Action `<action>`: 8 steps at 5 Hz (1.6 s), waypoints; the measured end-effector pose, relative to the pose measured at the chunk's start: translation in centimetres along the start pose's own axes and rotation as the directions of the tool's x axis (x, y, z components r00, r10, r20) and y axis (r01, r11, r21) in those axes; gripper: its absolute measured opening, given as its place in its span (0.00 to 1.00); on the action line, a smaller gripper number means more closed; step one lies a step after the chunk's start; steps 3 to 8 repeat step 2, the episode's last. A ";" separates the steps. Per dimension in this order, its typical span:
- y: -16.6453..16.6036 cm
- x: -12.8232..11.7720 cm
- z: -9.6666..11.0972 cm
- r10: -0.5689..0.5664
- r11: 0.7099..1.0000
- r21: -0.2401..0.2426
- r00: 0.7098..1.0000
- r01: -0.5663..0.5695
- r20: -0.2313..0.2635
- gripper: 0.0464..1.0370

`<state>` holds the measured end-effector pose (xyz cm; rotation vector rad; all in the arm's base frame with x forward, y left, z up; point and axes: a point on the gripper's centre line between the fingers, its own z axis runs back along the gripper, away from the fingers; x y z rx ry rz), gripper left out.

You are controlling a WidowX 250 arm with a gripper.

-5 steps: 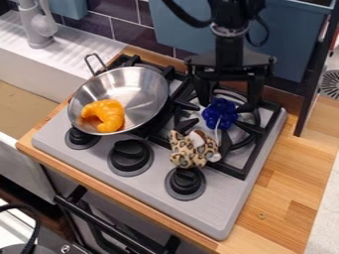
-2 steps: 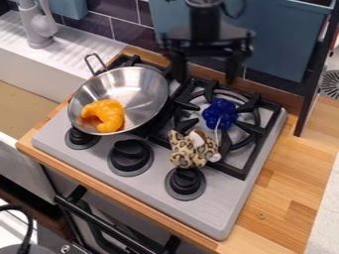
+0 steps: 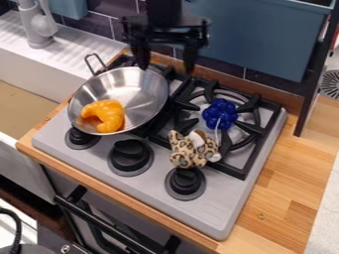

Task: Move the blue grapes to the right side burner

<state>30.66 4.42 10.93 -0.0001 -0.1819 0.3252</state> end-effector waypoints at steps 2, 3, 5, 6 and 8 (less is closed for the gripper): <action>1.3 0.0 0.9 -0.056 0.998 -0.027 0.998 0.056 0.003 0.96; 1.3 0.0 0.9 -0.056 0.998 -0.027 0.998 0.056 0.003 0.96; 1.3 0.0 0.9 -0.056 0.998 -0.027 0.998 0.056 0.003 0.96; 1.3 0.0 0.9 -0.056 0.998 -0.027 0.998 0.056 0.003 0.96; 1.3 0.0 0.9 -0.056 0.998 -0.027 0.998 0.056 0.003 0.96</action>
